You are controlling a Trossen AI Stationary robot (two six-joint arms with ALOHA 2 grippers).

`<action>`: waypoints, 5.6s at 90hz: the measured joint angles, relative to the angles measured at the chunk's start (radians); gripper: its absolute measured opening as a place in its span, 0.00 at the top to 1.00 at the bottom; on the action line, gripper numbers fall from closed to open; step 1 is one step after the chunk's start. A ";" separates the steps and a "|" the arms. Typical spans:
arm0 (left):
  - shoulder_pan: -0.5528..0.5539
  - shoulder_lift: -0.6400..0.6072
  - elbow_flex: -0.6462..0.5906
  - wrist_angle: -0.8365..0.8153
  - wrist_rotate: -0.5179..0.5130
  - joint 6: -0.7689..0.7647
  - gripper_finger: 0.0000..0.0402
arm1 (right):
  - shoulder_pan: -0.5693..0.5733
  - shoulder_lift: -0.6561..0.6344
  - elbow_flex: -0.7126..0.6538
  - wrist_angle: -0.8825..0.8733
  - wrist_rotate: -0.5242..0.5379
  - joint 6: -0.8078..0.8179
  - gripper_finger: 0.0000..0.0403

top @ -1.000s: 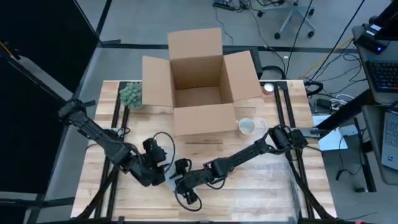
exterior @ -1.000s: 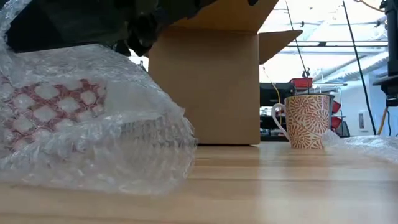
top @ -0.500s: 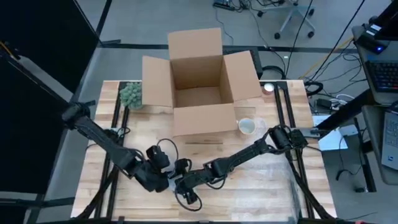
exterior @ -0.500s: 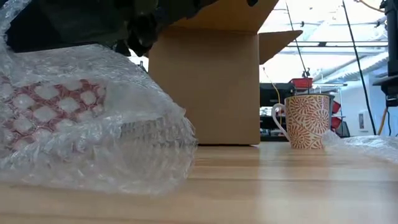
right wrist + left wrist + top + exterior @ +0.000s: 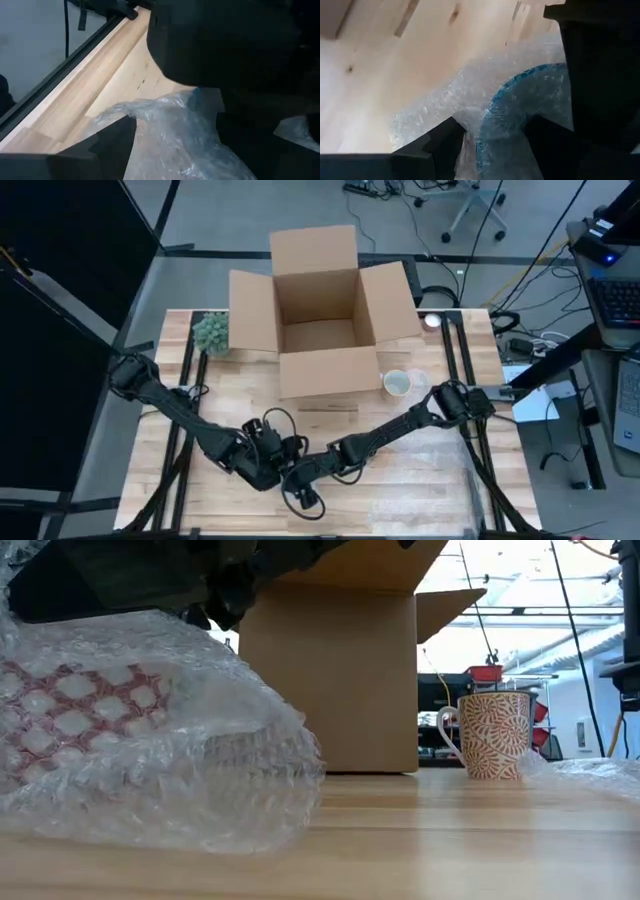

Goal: Wrap mug
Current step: Wrap the red cup in the bubble wrap

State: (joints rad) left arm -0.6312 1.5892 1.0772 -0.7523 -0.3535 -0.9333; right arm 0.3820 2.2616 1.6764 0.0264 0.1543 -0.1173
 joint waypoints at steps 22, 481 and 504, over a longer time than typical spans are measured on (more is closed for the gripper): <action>-0.013 -0.100 0.087 -0.119 -0.015 0.087 0.49 | -0.001 0.000 0.000 -0.007 0.003 0.000 0.35; -0.026 -0.171 -0.099 0.050 0.004 0.109 0.49 | 0.055 0.048 0.225 -0.406 0.156 -0.033 0.35; -0.026 -0.238 -0.099 0.040 0.014 0.089 0.49 | 0.048 0.048 0.225 -0.403 0.166 -0.048 0.35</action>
State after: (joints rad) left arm -0.6567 1.3508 0.9785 -0.7124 -0.3397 -0.8447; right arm 0.4300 2.3096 1.9015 -0.3767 0.3199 -0.1655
